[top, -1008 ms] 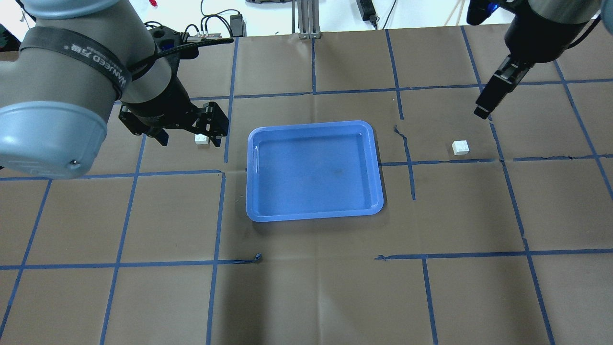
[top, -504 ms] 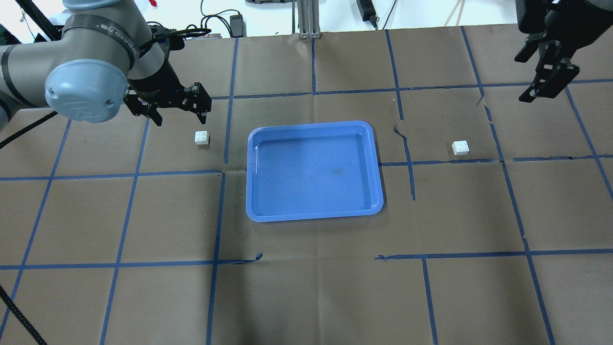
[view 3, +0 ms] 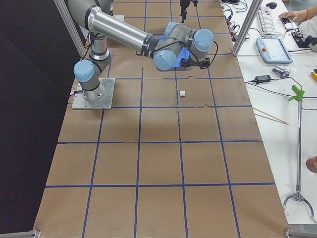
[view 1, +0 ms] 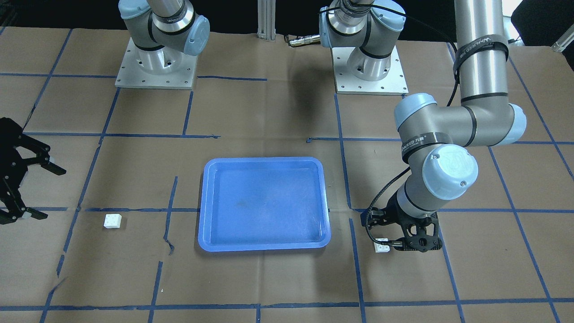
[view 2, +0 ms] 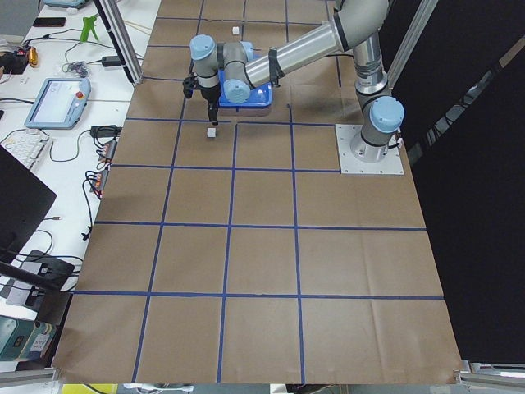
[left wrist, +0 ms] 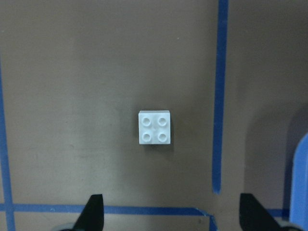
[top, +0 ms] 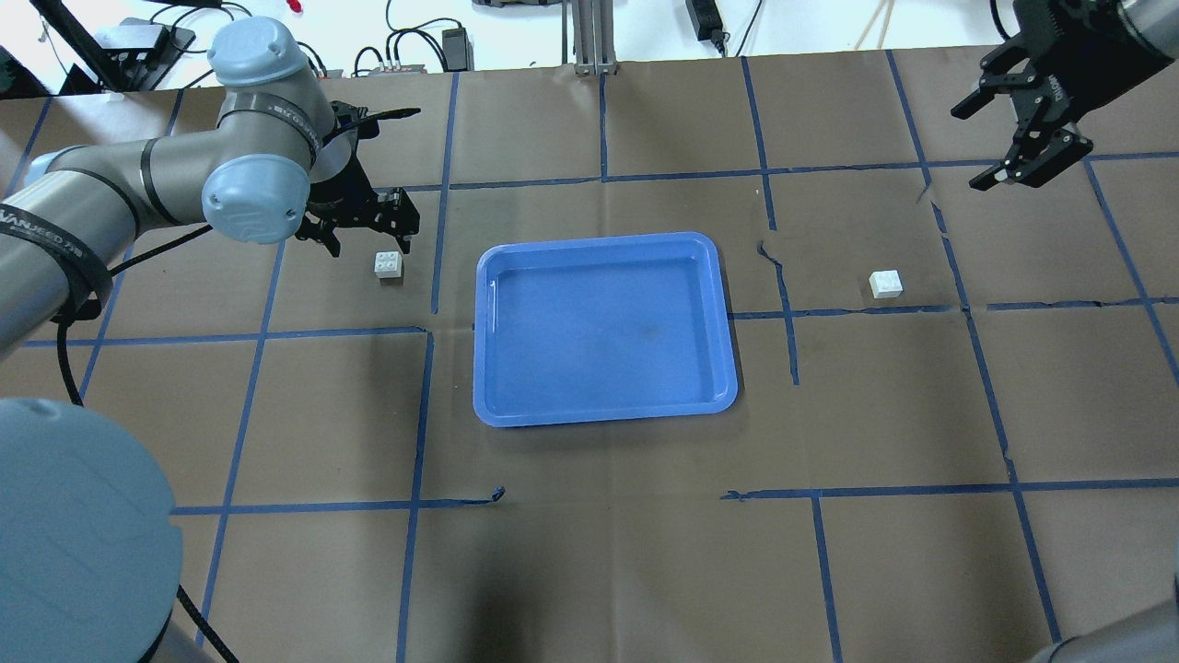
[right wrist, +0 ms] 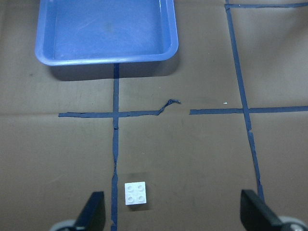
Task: Assemble white blocks and place on blue tray
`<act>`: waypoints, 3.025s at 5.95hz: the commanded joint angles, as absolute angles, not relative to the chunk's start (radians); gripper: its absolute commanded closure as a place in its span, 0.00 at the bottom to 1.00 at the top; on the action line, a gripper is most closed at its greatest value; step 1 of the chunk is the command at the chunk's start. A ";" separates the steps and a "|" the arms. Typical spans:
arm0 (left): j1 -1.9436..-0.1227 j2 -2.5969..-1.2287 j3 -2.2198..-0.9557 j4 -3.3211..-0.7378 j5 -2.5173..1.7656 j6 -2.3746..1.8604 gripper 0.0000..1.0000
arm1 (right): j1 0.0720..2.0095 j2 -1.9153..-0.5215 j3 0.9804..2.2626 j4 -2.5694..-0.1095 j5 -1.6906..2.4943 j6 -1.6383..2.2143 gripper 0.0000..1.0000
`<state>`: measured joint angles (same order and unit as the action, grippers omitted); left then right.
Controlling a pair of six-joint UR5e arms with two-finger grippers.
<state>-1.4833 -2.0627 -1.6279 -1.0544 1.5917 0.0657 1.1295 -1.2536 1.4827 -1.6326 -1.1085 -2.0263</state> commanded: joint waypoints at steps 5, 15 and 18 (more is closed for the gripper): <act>-1.459 -2.166 -1.621 -0.936 1.585 0.083 0.97 | 1.095 -1.011 1.646 -1.861 -0.996 -2.098 0.00; -1.935 -2.039 -1.750 -0.922 1.555 1.154 0.98 | 1.075 -1.012 1.718 -1.861 -1.012 -2.201 0.41; -1.940 -2.068 -1.804 -0.813 1.575 1.138 0.98 | 1.072 -1.011 1.715 -1.862 -1.012 -2.201 0.45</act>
